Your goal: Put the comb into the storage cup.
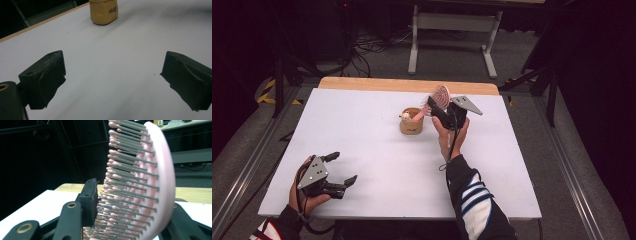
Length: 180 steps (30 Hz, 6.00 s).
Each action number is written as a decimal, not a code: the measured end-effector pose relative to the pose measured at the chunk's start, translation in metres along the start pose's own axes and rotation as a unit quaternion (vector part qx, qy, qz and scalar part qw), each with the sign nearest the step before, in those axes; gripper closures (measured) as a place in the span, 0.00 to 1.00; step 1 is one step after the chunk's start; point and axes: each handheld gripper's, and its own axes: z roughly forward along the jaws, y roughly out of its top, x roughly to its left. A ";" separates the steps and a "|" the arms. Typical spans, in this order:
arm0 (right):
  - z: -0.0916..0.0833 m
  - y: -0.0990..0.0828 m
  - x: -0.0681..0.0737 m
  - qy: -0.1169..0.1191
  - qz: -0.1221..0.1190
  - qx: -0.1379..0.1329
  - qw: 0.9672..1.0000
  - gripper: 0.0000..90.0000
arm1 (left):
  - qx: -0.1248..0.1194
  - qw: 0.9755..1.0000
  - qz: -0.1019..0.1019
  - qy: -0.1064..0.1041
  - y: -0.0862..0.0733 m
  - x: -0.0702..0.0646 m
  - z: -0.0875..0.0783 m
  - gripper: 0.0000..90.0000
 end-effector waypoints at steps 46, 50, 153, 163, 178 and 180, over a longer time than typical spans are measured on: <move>-0.001 0.006 -0.010 -0.027 -0.022 0.044 0.998 0.22 | 0.002 1.000 0.001 -0.002 0.000 0.000 0.001 0.07; -0.001 0.006 -0.010 -0.031 -0.027 0.050 0.998 0.20 | 0.002 1.000 0.000 -0.002 0.000 0.000 0.001 0.07; -0.088 0.040 0.013 0.019 -0.227 0.034 0.973 0.10 | 0.006 1.000 0.001 -0.003 0.000 0.000 0.002 0.07; -0.099 0.035 0.012 0.030 -0.239 0.042 0.970 0.08 | 0.007 1.000 0.003 -0.003 0.000 -0.001 0.002 0.07; -0.111 0.025 0.015 0.037 -0.257 0.038 0.965 0.08 | 0.010 1.000 0.003 -0.004 -0.001 -0.002 0.004 0.07; -0.112 0.024 0.015 0.038 -0.261 0.039 0.964 0.08 | 0.010 1.000 0.003 -0.004 -0.001 -0.002 0.004 0.07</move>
